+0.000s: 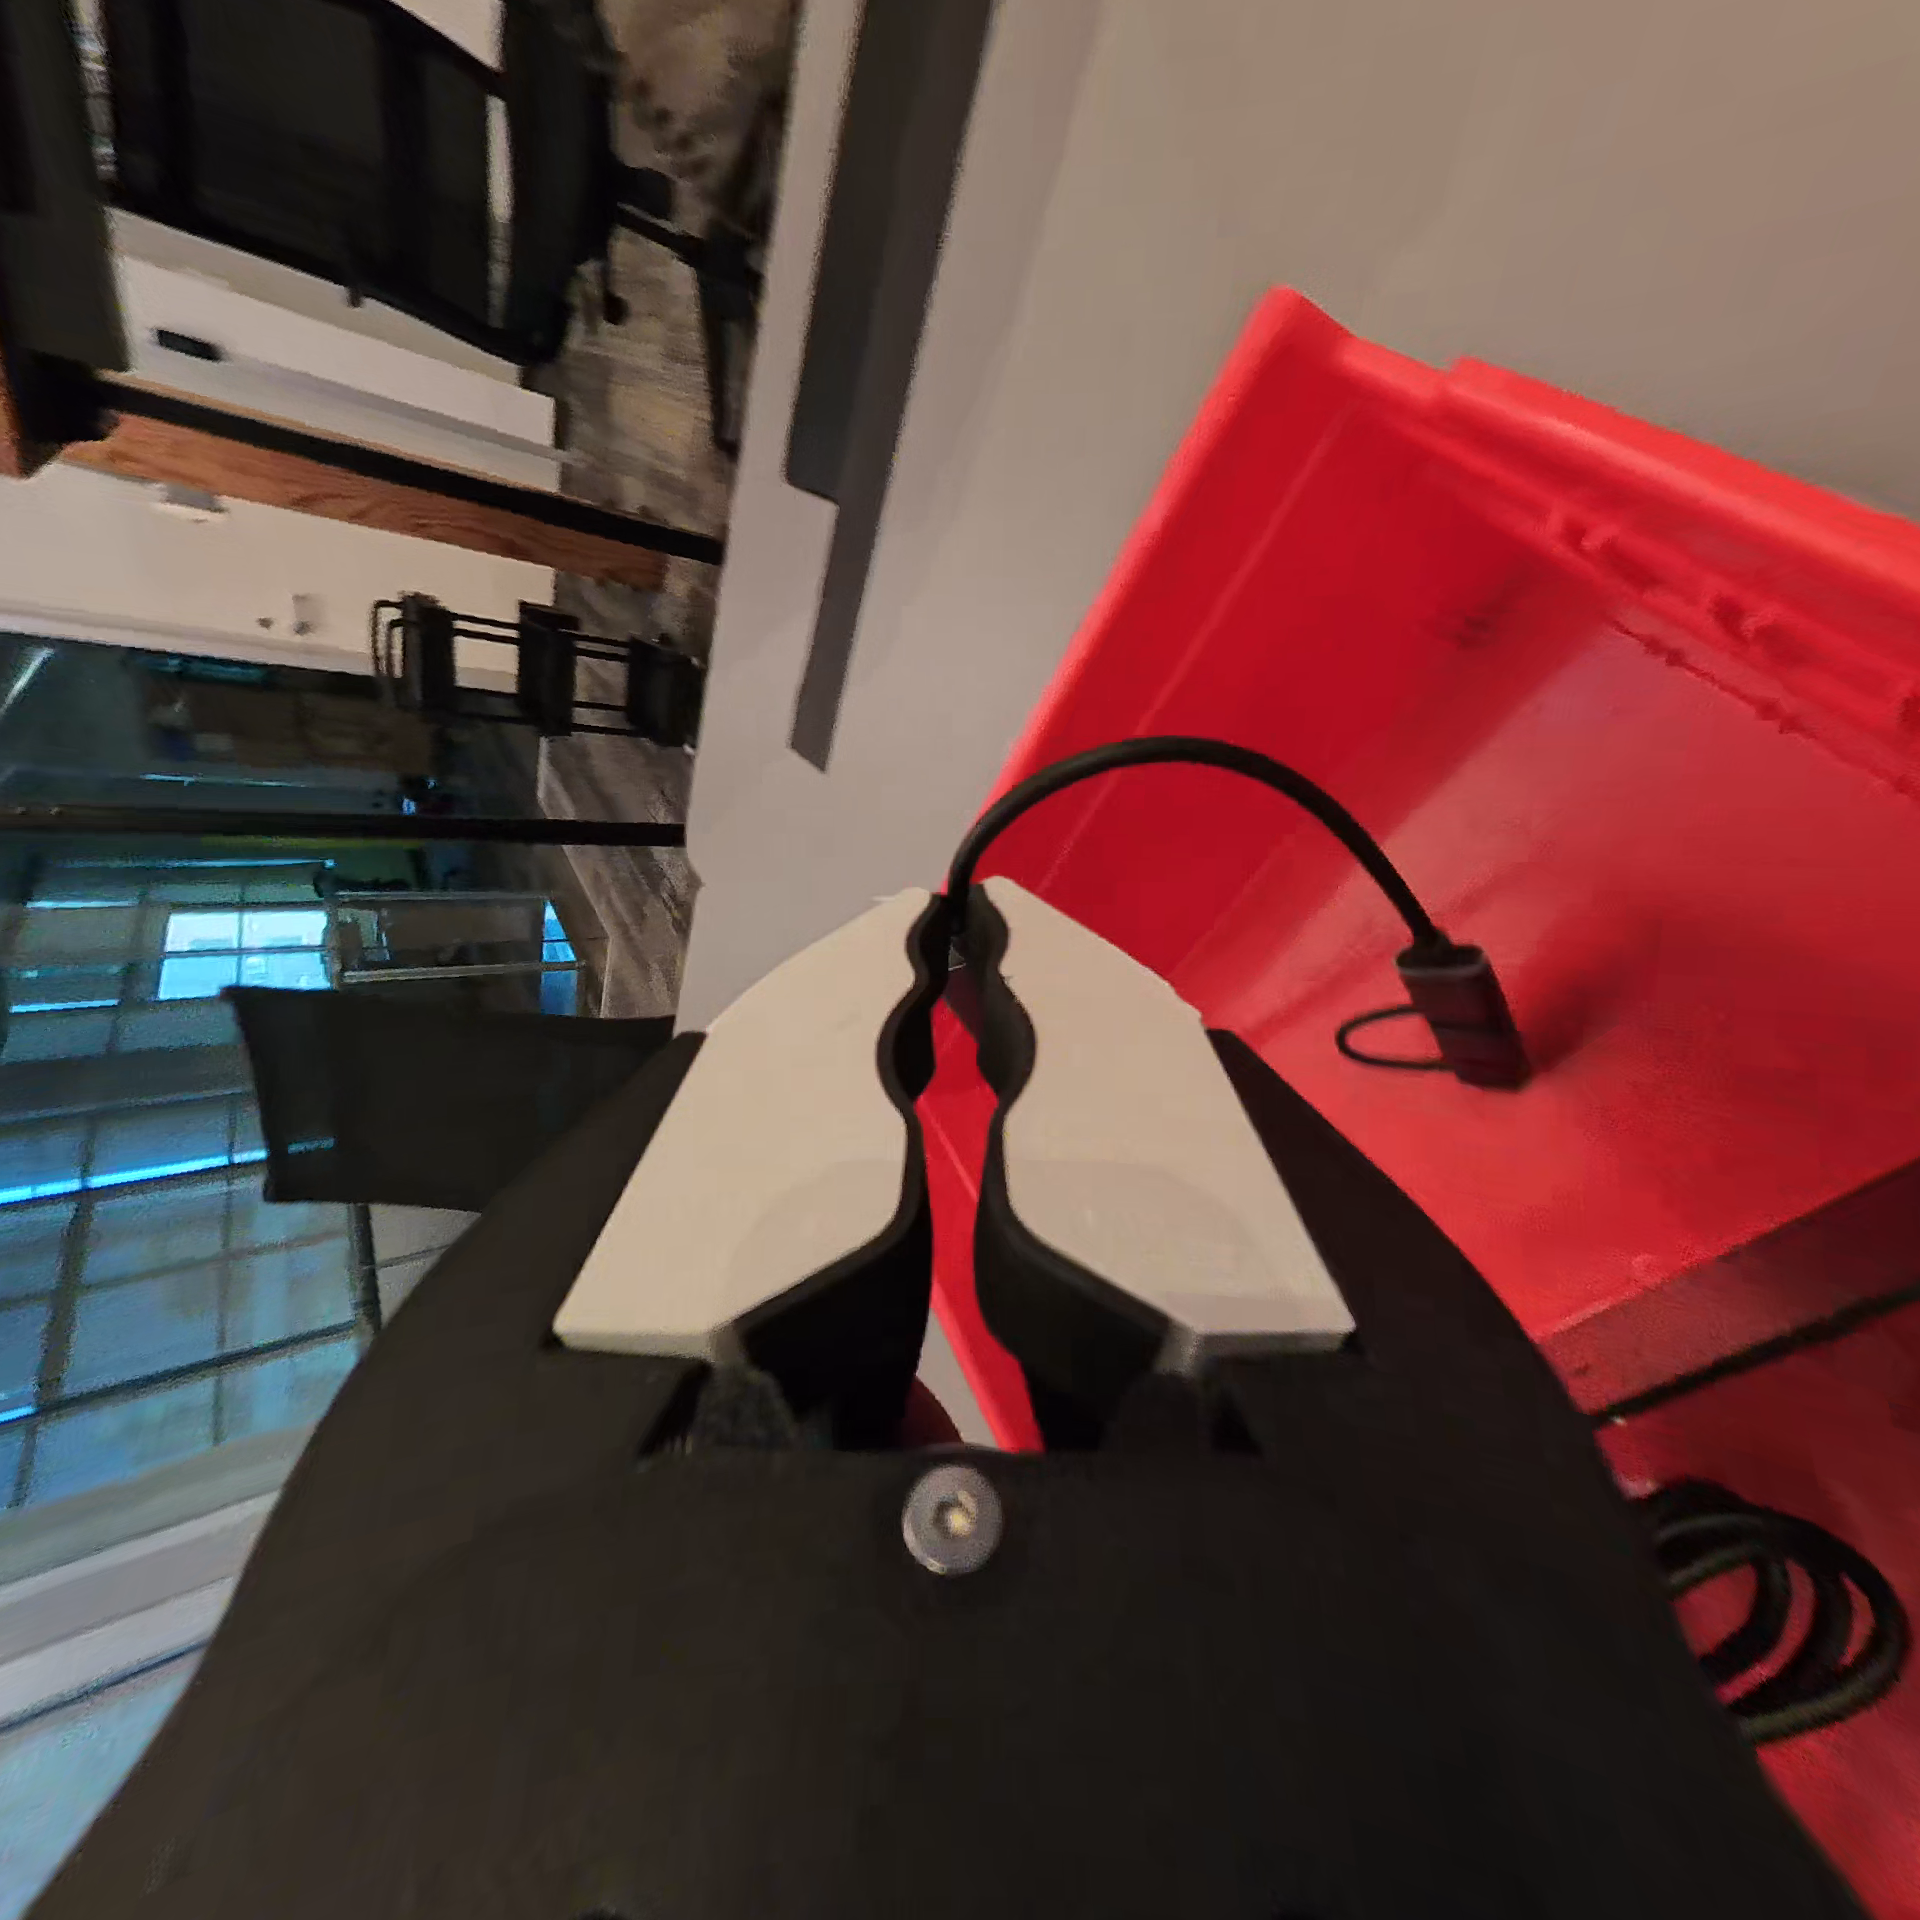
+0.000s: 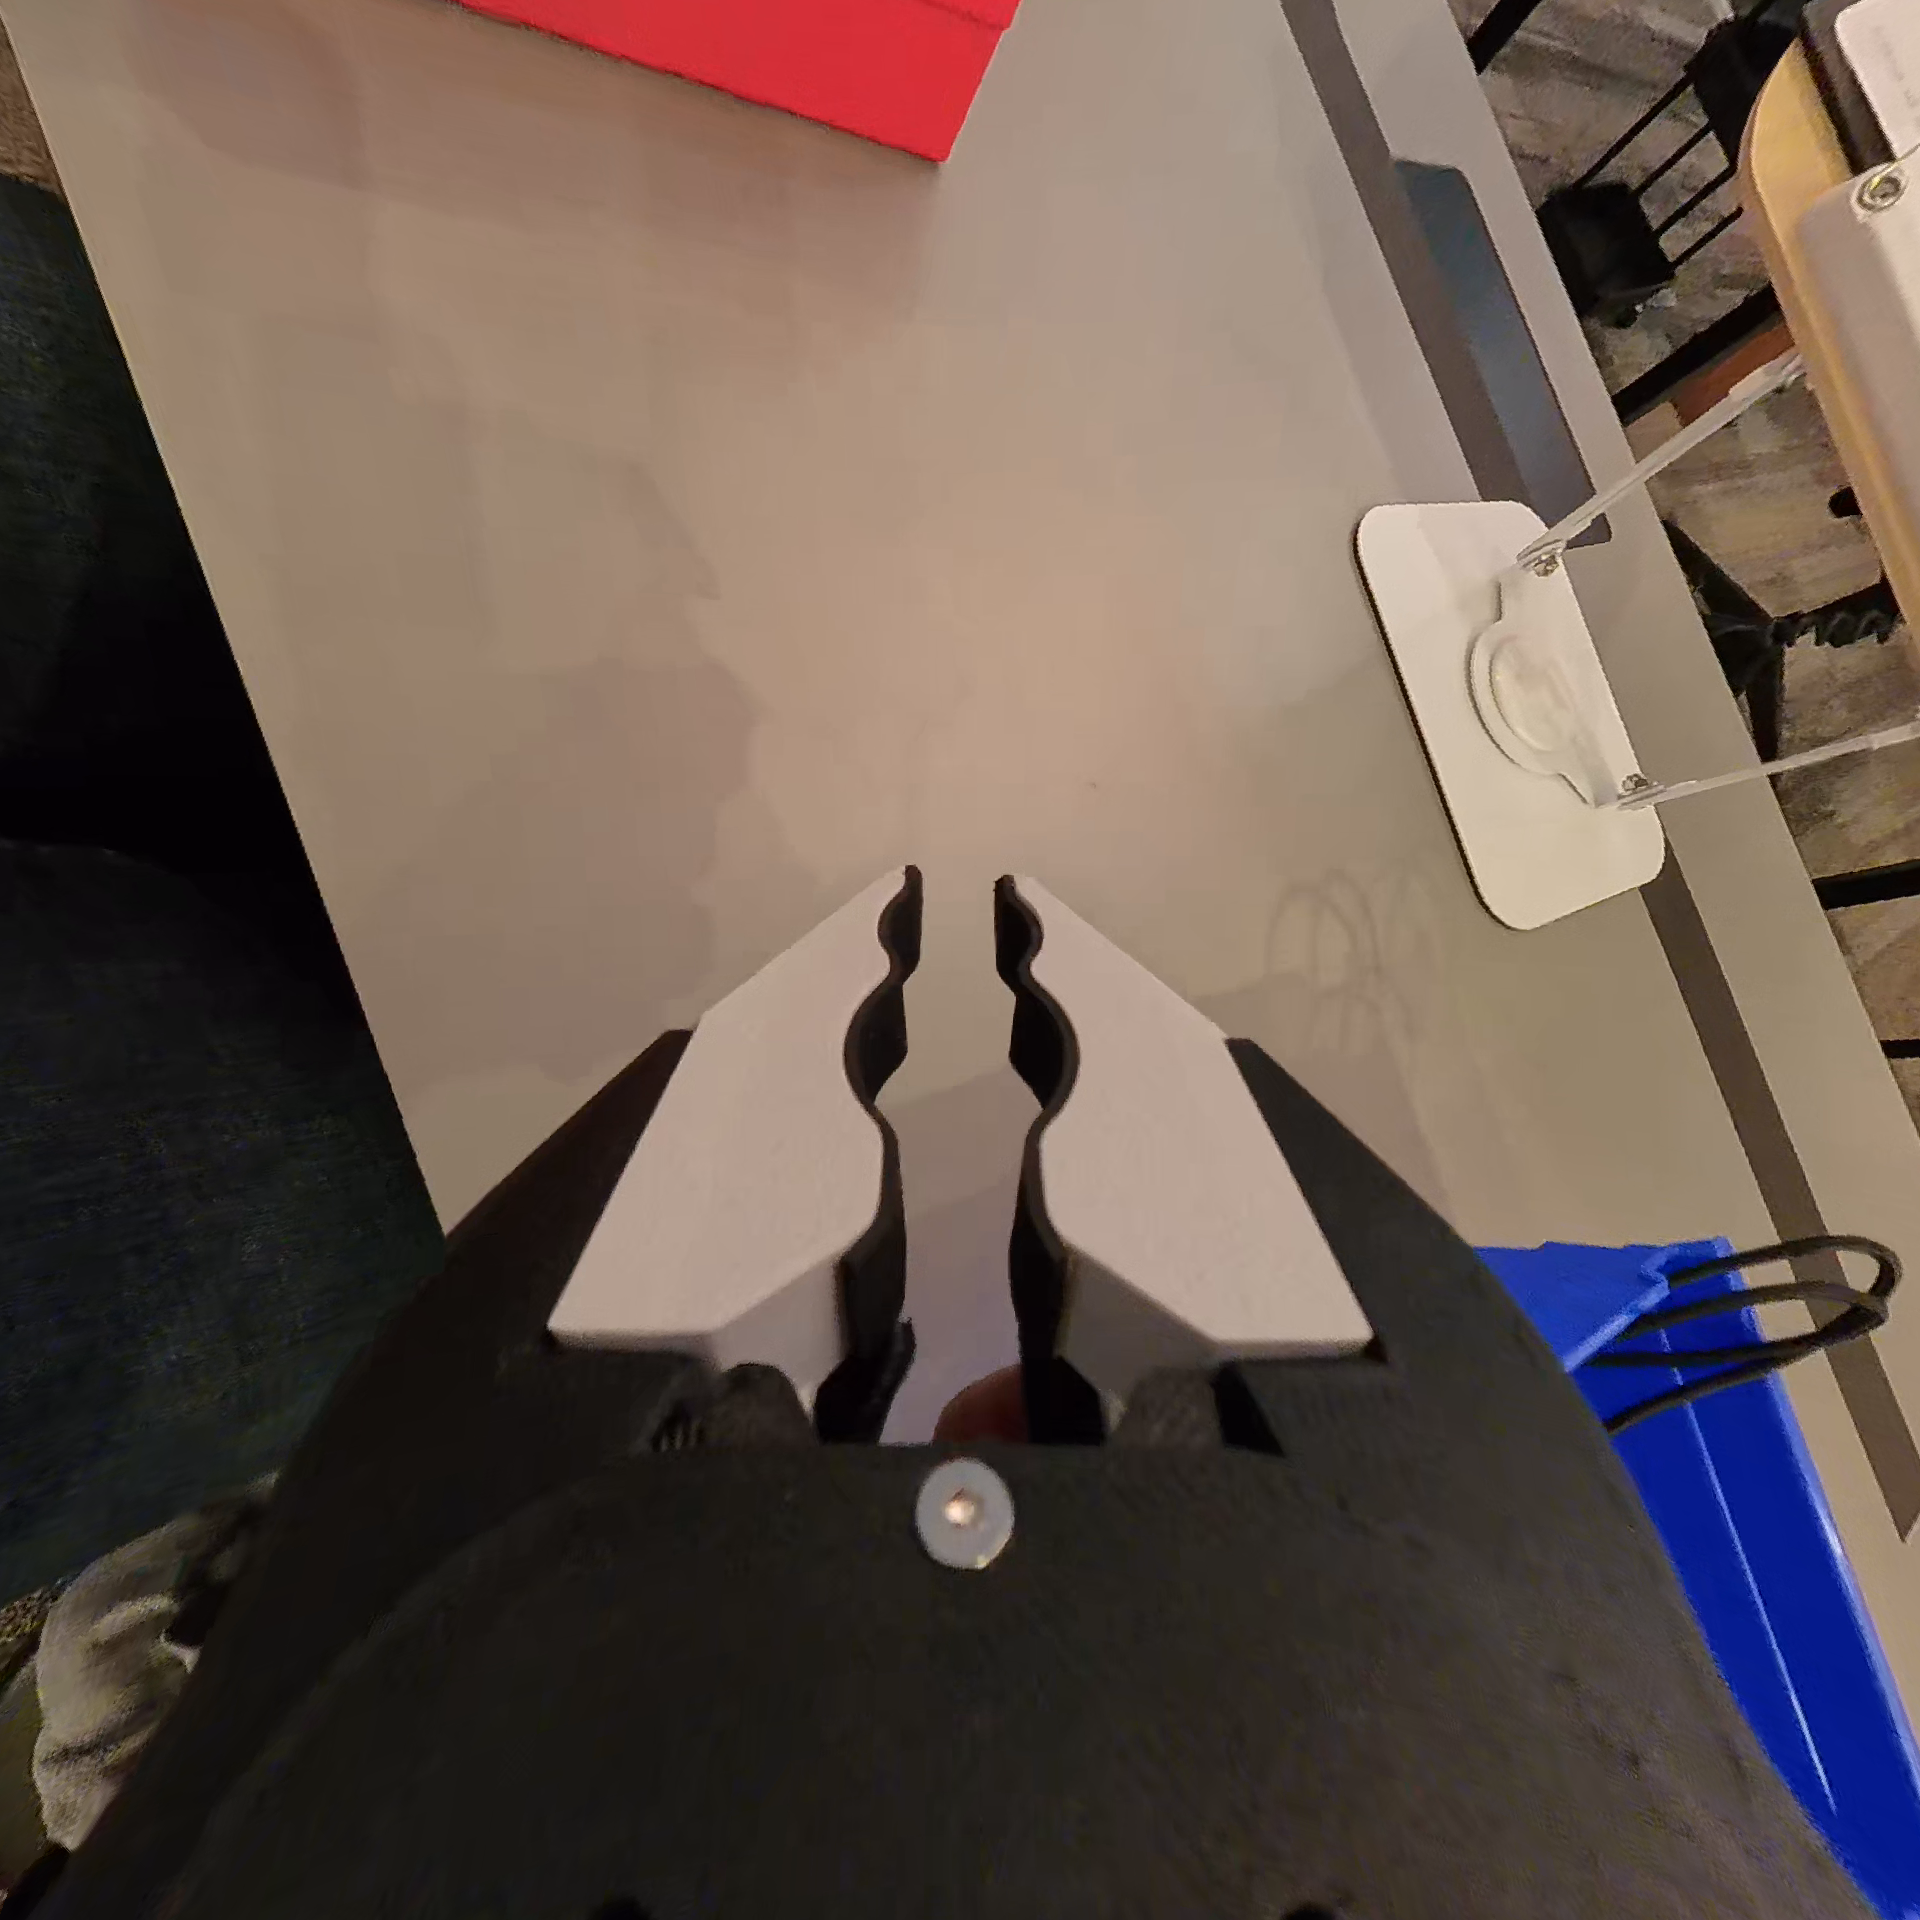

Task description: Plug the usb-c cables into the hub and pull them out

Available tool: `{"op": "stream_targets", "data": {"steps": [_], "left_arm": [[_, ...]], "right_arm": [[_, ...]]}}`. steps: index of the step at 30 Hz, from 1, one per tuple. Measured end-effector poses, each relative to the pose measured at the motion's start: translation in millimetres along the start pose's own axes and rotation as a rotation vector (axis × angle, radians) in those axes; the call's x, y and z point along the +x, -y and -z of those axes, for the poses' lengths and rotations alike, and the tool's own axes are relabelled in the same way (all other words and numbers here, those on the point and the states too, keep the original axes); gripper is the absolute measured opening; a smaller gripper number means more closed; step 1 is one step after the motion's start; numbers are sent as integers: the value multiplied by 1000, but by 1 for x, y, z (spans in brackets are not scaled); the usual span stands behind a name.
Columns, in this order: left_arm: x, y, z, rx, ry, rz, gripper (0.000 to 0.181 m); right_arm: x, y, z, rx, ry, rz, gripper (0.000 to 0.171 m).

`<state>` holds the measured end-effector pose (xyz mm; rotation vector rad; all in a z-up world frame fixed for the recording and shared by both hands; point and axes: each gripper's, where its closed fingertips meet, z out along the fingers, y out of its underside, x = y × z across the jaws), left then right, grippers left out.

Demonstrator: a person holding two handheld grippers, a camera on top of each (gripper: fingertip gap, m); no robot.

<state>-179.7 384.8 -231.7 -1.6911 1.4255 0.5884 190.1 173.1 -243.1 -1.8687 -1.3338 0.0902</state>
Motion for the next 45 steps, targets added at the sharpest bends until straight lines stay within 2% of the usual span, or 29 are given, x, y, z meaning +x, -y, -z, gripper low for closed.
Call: {"op": "stream_targets", "data": {"steps": [9,16,21,24,28,32,37,39,40,41,45], "left_arm": [[-42,37,61,181,89,241,3],[-47,107,103,319,145,227,3],[-27,168,124,432,116,205,3],[-1,199,122,471,73,164,3],[36,233,114,526,2,152,3],[72,257,107,559,-43,122,3],[99,270,106,592,-76,113,3],[104,272,108,612,-80,101,3],[106,273,110,627,-71,81,3],[106,273,111,634,-55,58,3],[106,270,117,670,-59,42,3]], "right_arm": [[-17,28,-11,71,28,34,15],[-24,62,-6,204,36,-28,17],[-19,89,1,318,13,-111,27],[-8,99,2,357,-56,-140,32],[-11,109,-9,404,-16,-205,38],[6,112,-15,517,-22,-379,34],[11,106,-24,511,-59,-370,30],[10,105,-28,513,-47,-396,24],[9,107,-28,539,-23,-420,17],[6,111,-27,576,17,-445,2],[3,114,-24,643,94,-498,0]]}}
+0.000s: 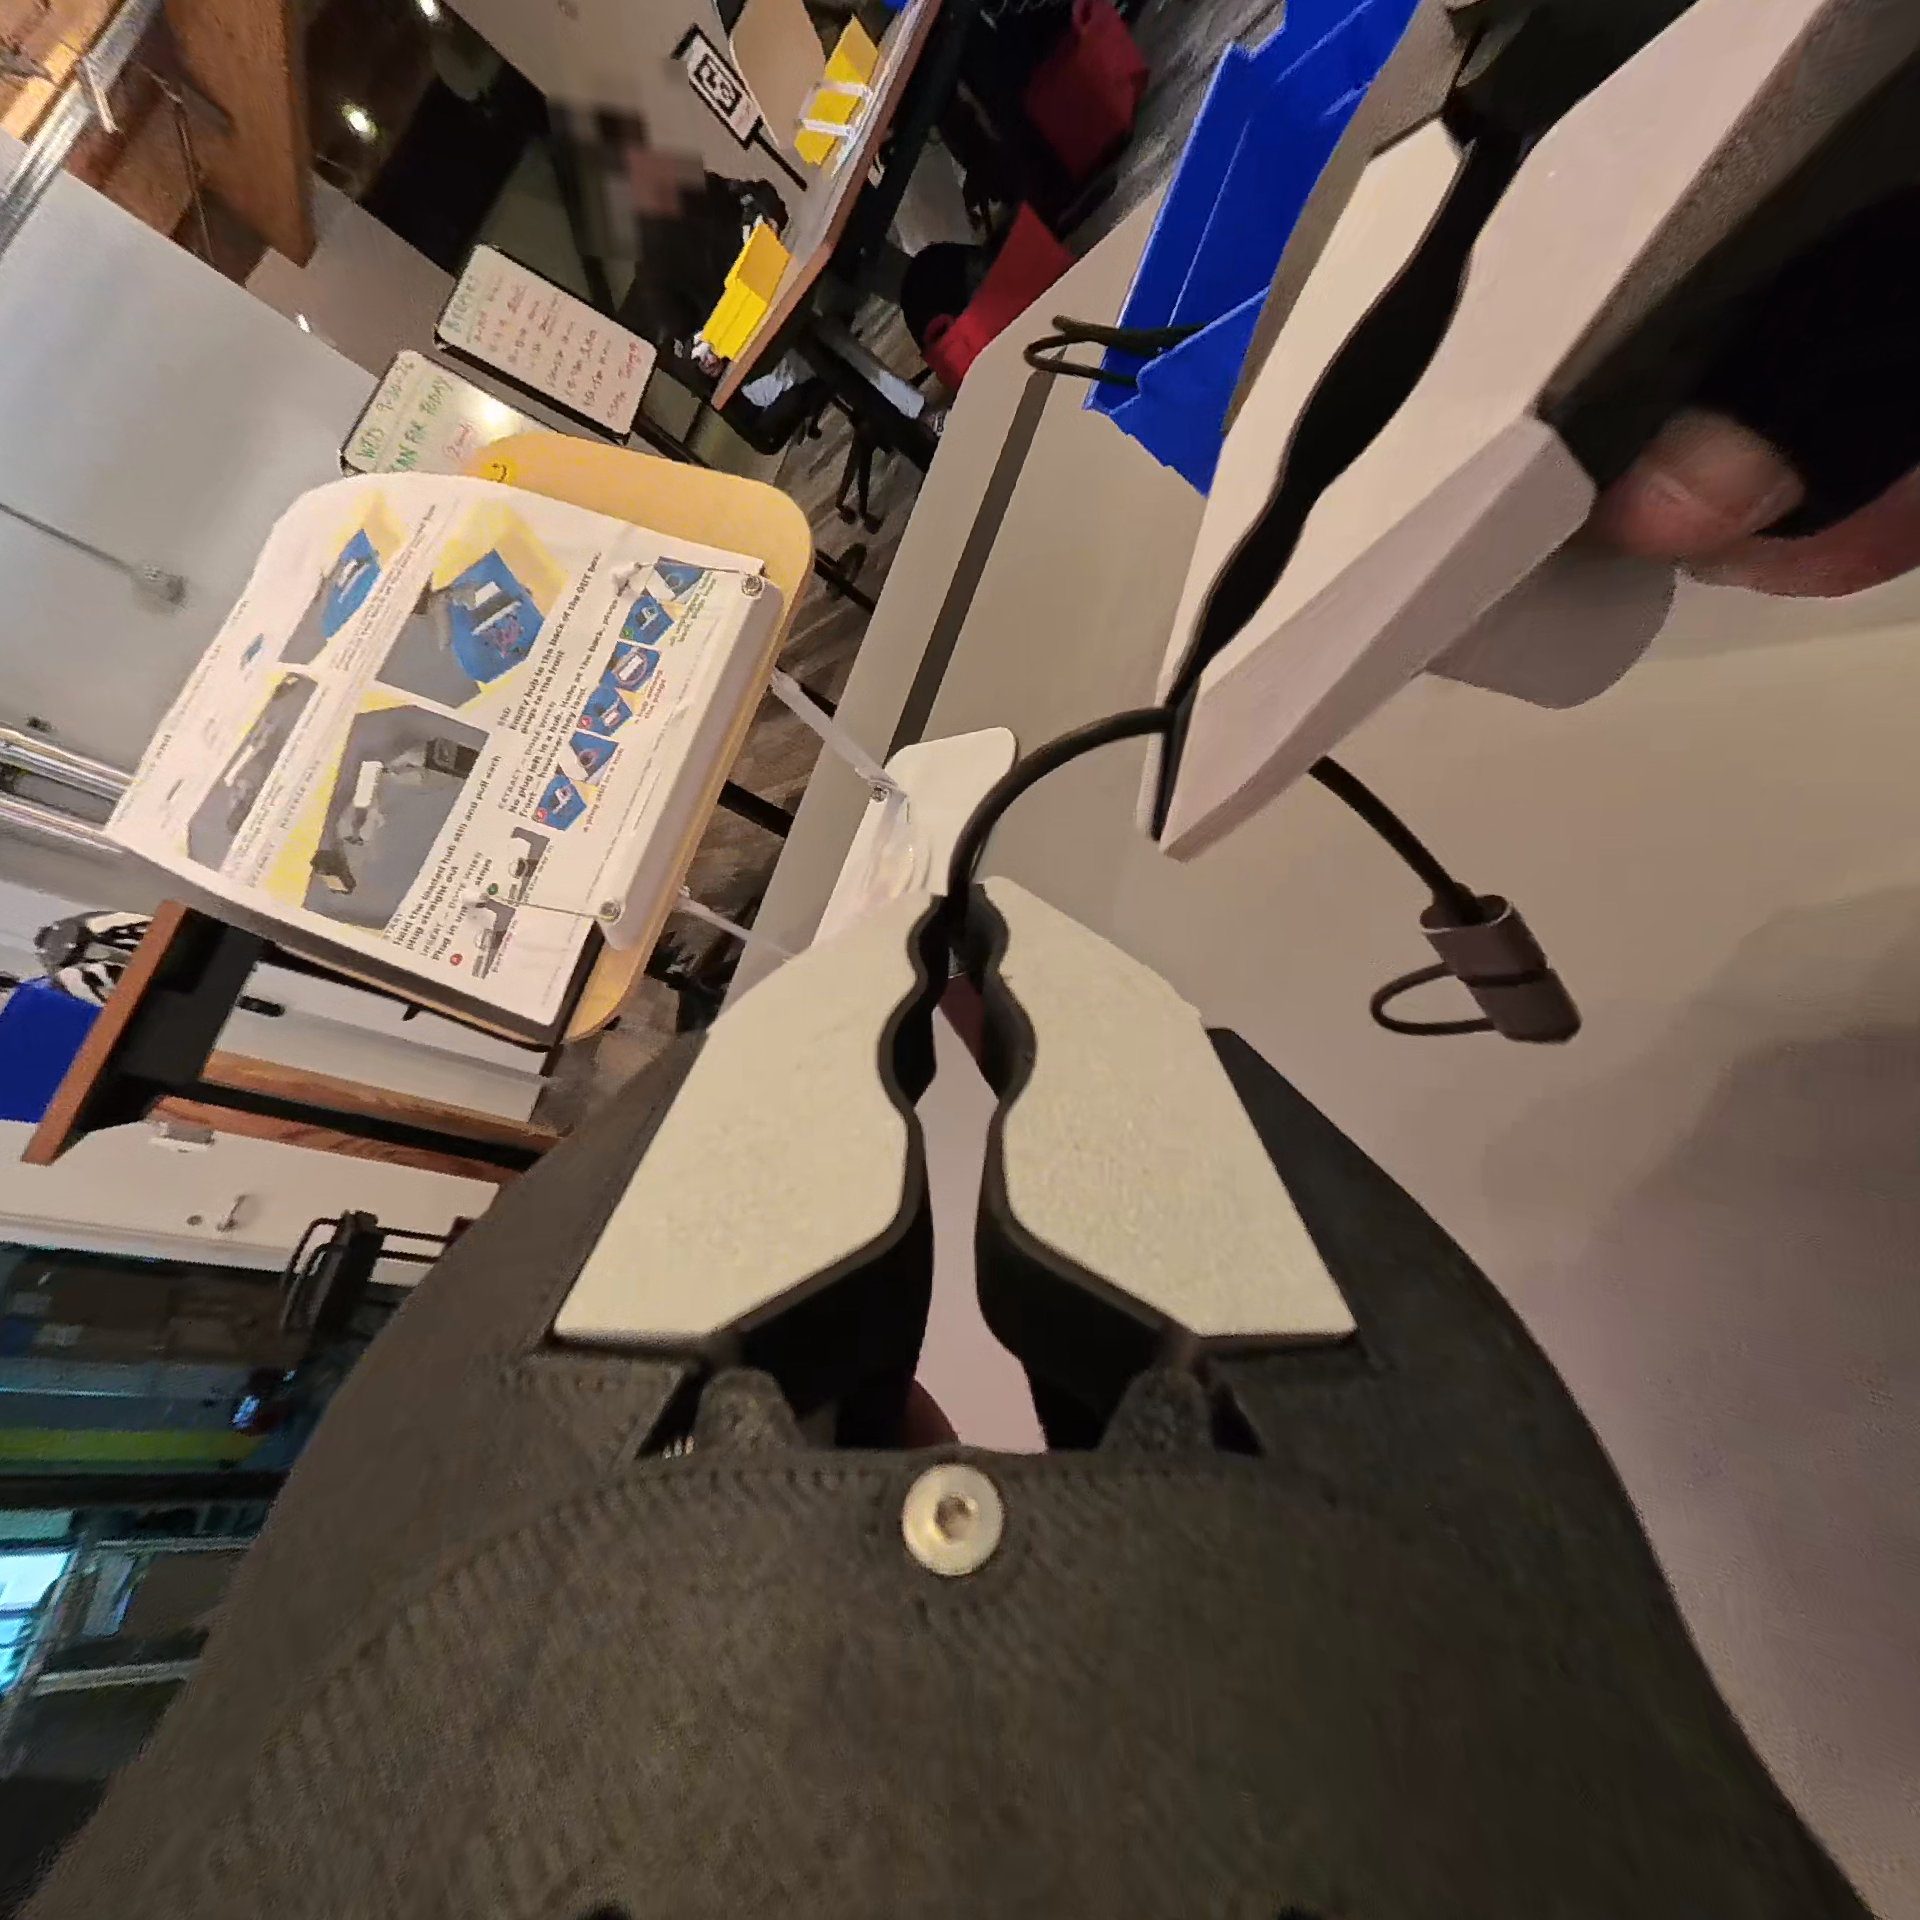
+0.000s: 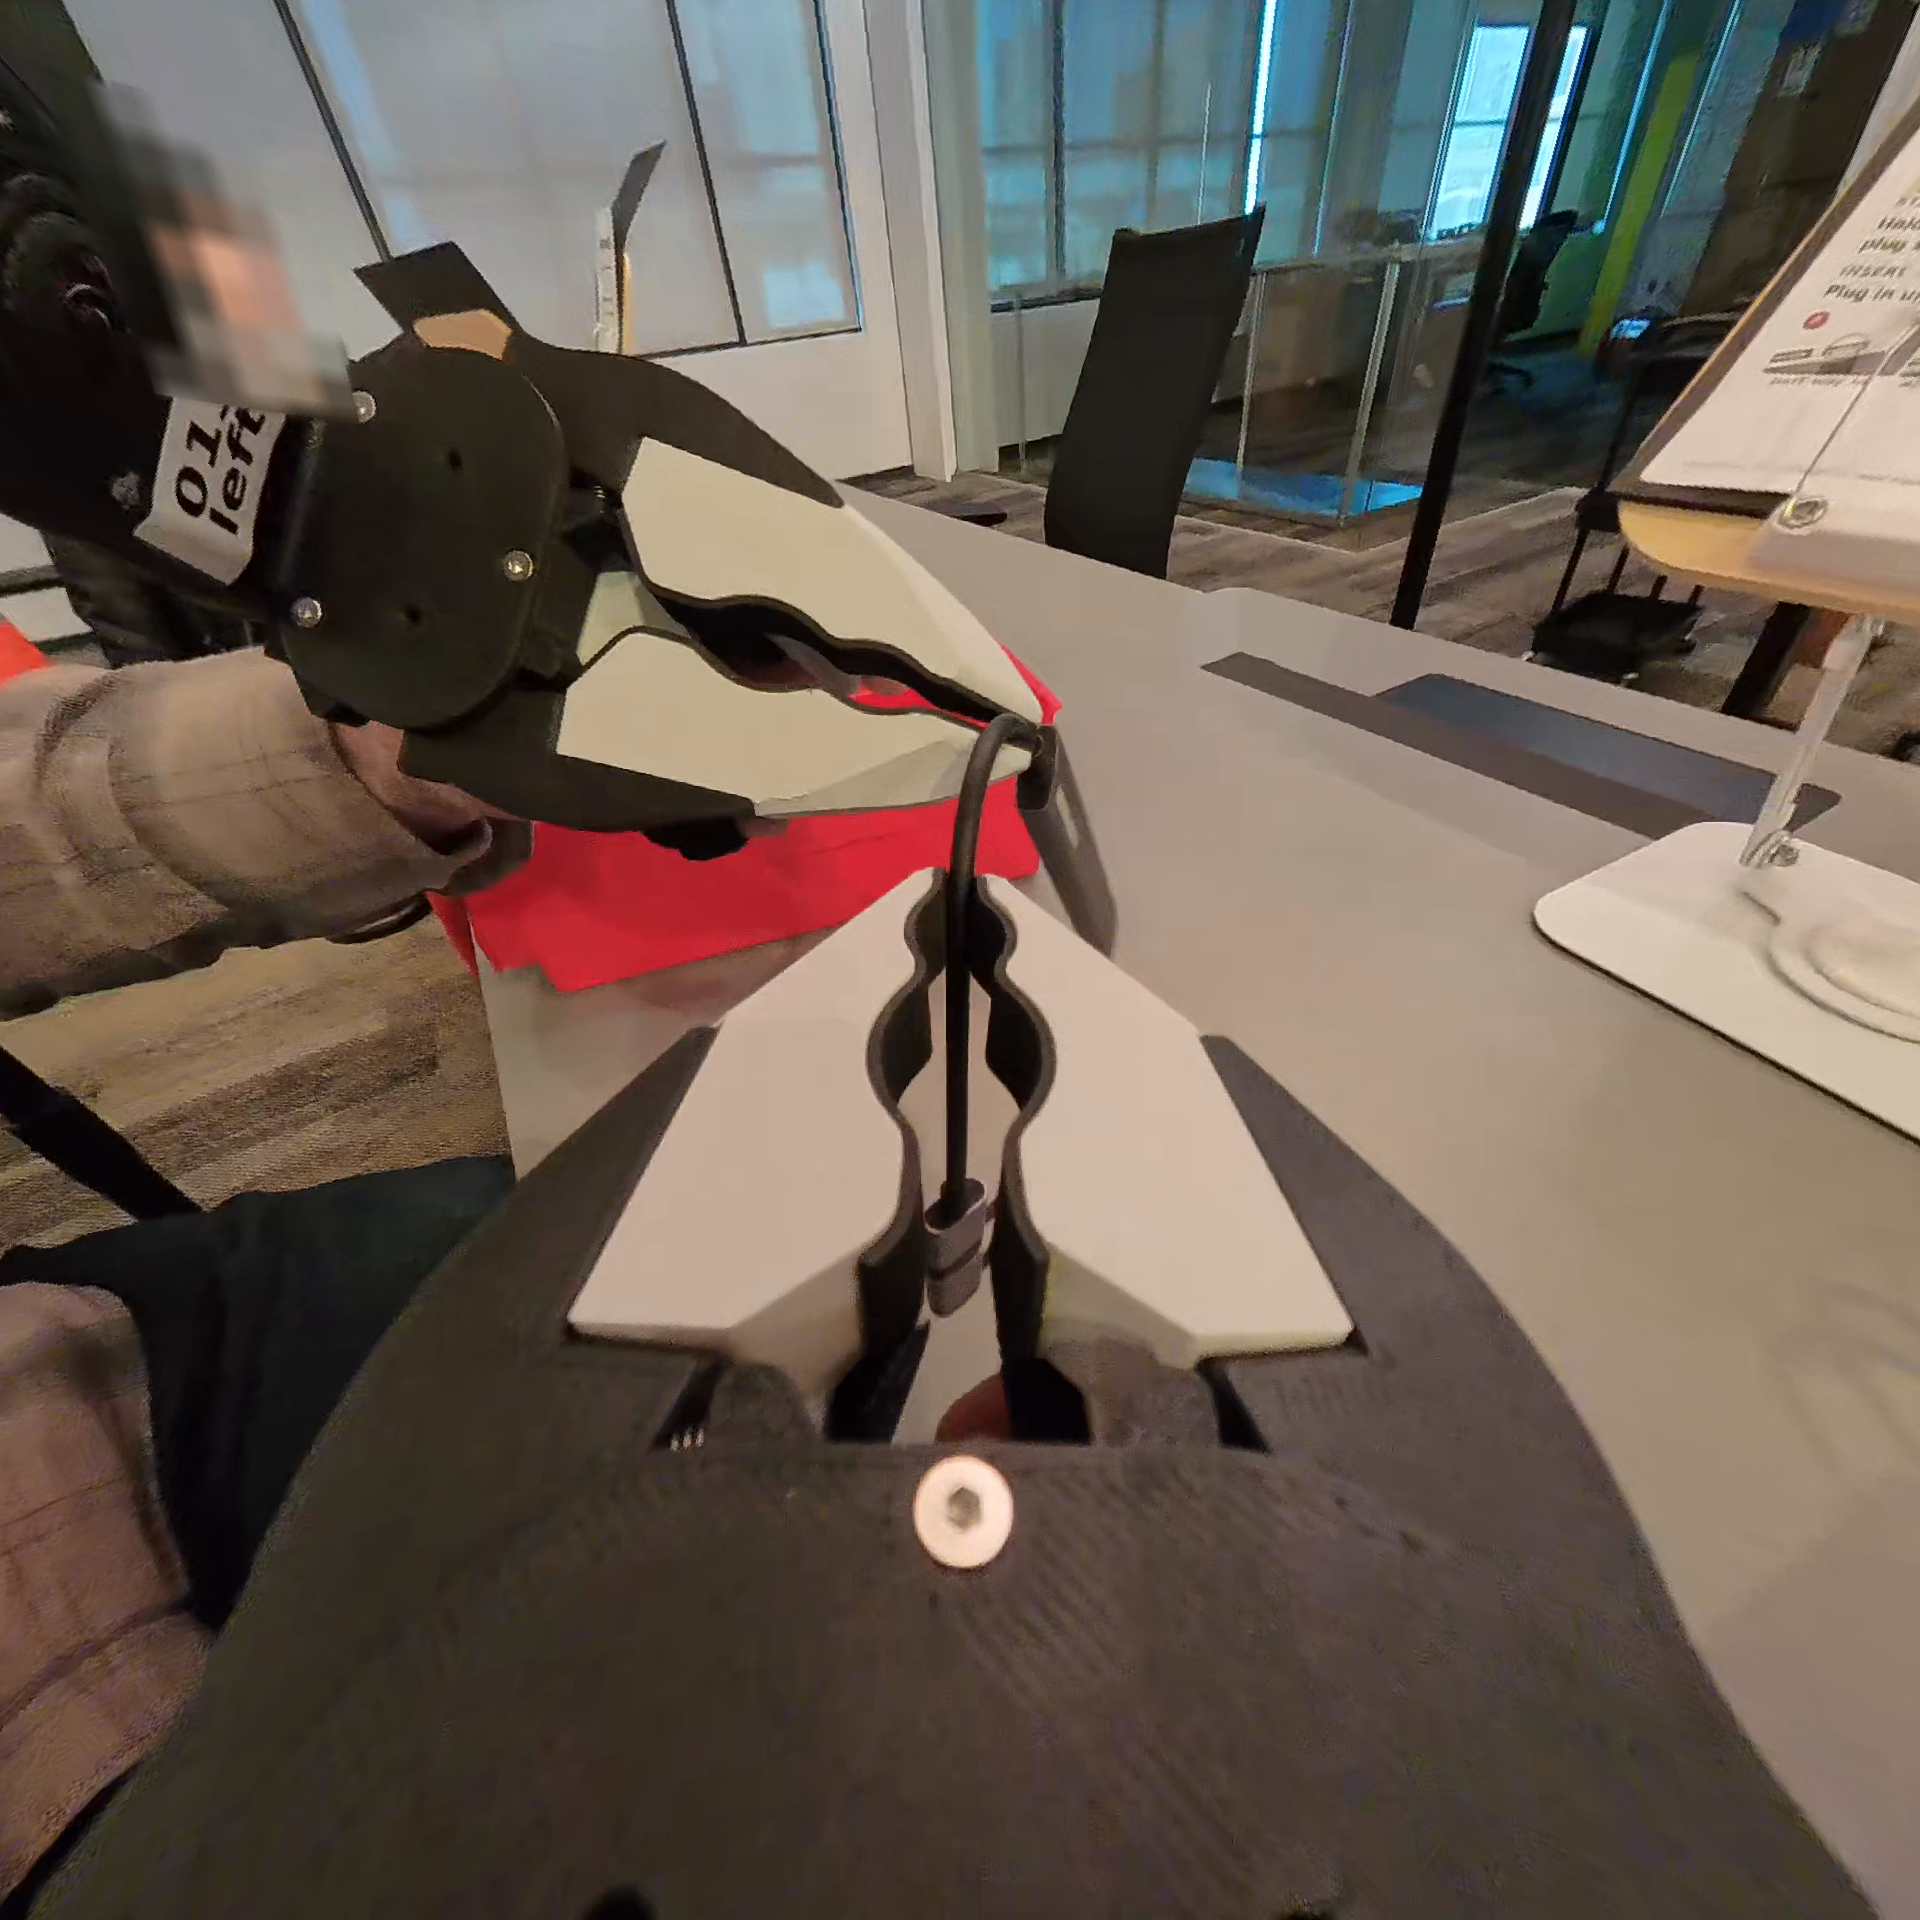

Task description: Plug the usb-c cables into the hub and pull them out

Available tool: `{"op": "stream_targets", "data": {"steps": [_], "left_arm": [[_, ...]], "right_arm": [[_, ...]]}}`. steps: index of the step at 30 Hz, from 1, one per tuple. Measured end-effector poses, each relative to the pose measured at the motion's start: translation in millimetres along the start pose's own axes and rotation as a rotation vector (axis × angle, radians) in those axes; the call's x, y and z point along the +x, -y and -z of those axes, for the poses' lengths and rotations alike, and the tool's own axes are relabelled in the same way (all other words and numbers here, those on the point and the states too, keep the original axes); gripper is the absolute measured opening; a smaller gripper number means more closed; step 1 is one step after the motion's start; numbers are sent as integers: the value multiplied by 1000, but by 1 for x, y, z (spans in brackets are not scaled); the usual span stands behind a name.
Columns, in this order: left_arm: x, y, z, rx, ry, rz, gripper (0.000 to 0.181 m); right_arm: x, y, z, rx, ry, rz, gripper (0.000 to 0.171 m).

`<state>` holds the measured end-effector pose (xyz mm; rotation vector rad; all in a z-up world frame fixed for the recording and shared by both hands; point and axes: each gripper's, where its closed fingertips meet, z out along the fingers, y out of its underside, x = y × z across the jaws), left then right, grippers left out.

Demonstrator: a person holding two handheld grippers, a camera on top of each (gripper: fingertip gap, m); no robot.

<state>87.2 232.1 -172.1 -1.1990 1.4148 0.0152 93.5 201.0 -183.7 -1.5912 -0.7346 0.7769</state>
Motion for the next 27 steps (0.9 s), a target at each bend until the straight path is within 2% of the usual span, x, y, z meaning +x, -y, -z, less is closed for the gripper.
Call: {"op": "stream_targets", "data": {"steps": [4,7,10,14,18,21,24,27], "left_arm": [[9,-10,-1,-22,-49,-8,3],[16,-15,-4,-29,-77,14,4],[11,-17,0,-14,-64,43,26],[-3,-25,13,-42,-43,47,31],[-28,-42,41,-112,-5,55,33],[-55,-61,70,-177,41,64,41],[-83,-88,106,-279,64,60,43],[-94,-120,139,-406,24,80,42]], "right_arm": [[5,-5,0,-43,-18,42,0],[17,-12,1,-122,-93,184,0],[27,-24,4,-224,-150,336,0],[37,-58,5,-387,-172,528,0],[26,-96,5,-510,-79,608,0],[15,-131,6,-626,6,622,0],[5,-161,11,-728,88,614,0],[5,-176,16,-784,115,584,0]]}}
